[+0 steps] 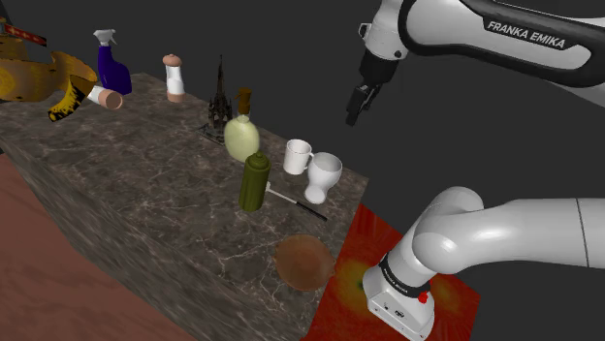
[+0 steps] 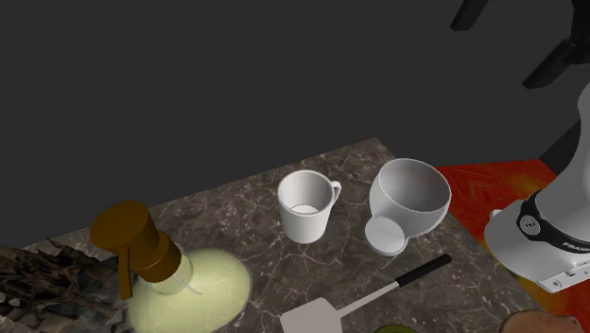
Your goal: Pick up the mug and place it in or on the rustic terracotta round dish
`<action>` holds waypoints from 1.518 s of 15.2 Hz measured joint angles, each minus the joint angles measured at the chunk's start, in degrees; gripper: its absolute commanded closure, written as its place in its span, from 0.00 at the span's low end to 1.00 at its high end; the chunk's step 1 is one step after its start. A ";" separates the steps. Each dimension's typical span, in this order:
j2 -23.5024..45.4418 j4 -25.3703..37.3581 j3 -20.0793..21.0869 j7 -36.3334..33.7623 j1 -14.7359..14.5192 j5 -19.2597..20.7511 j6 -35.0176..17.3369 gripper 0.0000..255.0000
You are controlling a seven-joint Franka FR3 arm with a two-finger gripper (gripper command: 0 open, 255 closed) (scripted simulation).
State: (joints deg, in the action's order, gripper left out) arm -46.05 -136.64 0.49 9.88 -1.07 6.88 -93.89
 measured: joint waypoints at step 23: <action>37.63 1.78 1.25 -10.12 0.86 -2.42 -31.66 0.00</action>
State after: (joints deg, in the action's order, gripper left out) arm -8.42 -134.86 1.74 -0.23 -0.21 4.47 -125.55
